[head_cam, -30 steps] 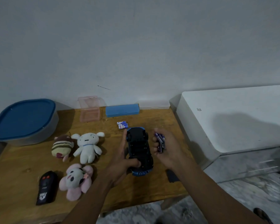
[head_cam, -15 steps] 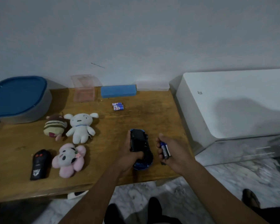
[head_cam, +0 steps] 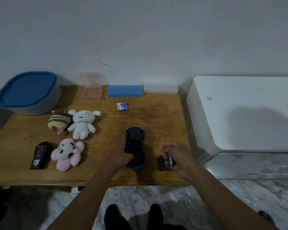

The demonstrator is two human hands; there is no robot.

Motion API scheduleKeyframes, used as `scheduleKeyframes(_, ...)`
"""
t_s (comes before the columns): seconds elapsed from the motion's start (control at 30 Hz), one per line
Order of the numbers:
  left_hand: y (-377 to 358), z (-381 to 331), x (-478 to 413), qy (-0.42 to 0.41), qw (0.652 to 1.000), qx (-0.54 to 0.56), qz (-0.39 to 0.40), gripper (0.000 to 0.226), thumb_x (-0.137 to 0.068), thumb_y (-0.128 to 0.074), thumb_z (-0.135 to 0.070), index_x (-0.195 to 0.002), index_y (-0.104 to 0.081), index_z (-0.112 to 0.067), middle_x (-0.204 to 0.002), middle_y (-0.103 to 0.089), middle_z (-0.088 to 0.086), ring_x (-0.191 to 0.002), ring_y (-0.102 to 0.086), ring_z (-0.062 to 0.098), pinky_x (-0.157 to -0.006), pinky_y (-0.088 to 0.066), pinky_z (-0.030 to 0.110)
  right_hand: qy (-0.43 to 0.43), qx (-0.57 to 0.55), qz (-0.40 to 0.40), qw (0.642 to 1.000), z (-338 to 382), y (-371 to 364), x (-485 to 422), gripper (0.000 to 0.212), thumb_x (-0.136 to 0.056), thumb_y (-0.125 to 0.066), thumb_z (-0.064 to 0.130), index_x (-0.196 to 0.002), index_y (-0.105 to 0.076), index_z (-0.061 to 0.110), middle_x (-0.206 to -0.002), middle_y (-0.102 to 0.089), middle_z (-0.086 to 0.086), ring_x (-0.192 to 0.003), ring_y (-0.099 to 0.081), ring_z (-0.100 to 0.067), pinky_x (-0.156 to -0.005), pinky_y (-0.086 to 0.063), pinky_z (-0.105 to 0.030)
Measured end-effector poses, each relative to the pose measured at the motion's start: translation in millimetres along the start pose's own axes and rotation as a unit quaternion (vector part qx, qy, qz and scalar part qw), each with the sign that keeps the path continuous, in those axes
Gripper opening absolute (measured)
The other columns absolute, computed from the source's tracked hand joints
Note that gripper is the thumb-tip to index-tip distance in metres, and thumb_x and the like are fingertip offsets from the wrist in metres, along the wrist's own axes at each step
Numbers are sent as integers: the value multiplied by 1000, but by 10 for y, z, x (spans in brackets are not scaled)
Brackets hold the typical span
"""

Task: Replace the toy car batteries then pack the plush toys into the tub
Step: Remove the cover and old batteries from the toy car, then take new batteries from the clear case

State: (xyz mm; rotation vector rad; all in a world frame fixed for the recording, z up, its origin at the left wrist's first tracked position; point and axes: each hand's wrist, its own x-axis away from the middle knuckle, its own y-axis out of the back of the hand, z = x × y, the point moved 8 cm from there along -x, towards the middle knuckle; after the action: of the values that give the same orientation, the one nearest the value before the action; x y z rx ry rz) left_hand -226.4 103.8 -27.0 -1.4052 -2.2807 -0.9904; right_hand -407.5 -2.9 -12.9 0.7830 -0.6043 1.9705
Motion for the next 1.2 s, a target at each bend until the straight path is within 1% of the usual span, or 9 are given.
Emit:
scheduleKeyframes(0.23,170,-312,218,-77,980,-92,-156,58,-85,-61,-6,-139,-43,-14,-116,-64,7,-90,-52,11,-71,-37,23,94,122,-20,988,216,261,-21,10,-85,-71,20,-93,-70,14,-66,-56,-1,-50,-43,-9,-43,-37,-22)
scheduleKeyframes(0.4,384,-712,300,-170,936,-81,-296,49,-85,-59,-2,-133,-53,-10,-96,-55,-12,-91,-60,13,-77,-46,26,162,181,-62,968,500,417,-191,10,-81,-74,30,-89,-68,27,-98,-64,2,-86,-55,-15,-74,-47,-30)
scheduleKeyframes(0.57,301,-1206,41,-244,934,-88,-245,48,-87,-59,-7,-133,-55,-19,-116,-64,-2,-103,-61,11,-87,-54,34,232,231,-110,939,938,530,-388,29,-84,-71,30,-110,-68,19,-109,-66,2,-91,-57,-8,-67,-42,-13)
scheduleKeyframes(0.7,112,-1536,-402,-242,941,-148,-184,45,-91,-58,-18,-135,-53,-21,-132,-60,0,-113,-58,13,-97,-50,38,258,248,-129,925,1256,557,-629,37,-87,-68,31,-121,-63,17,-120,-65,0,-100,-58,-12,-87,-46,-24)
scheduleKeyframes(0.8,-74,-1756,-840,-213,934,-260,-123,48,-98,-49,-33,-144,-40,-23,-148,-44,0,-134,-41,17,-115,-31,37,246,263,-154,920,1443,555,-913,40,-87,-66,37,-122,-62,18,-120,-64,1,-108,-61,-20,-98,-48,-35)
scheduleKeyframes(0.87,-138,-1901,-1097,-213,928,-292,-95,50,-100,-45,-37,-147,-32,-25,-153,-35,-2,-140,-32,15,-116,-21,32,234,247,-182,922,1554,566,-1157,25,-88,-63,36,-105,-66,16,-104,-67,2,-99,-61,-17,-100,-49,-42)
scheduleKeyframes(1.0,-192,-2060,-1681,-212,930,-293,-71,53,-100,-46,-35,-148,-28,-22,-154,-33,0,-139,-32,16,-114,-23,28,212,285,-194,914,1816,541,-1611,16,-93,-59,22,-104,-64,11,-77,-48,16,-80,-47,-3,-89,-41,-20)
scheduleKeyframes(1.1,-222,-2159,-2068,-228,925,-292,-85,50,-100,-47,-27,-147,-33,-20,-153,-35,1,-139,-33,16,-115,-24,29,210,276,-193,918,1950,552,-1882,15,-93,-60,24,-104,-65,15,-76,-50,18,-77,-52,-2,-92,-50,-30)
scheduleKeyframes(1.2,-258,-2279,-2385,-244,905,-339,-78,55,-99,-48,-15,-150,-27,-16,-157,-27,3,-144,-23,18,-119,-15,29,199,264,-185,925,2013,525,-2091,14,-92,-60,30,-100,-60,18,-83,-56,14,-71,-51,2,-83,-48,-19)
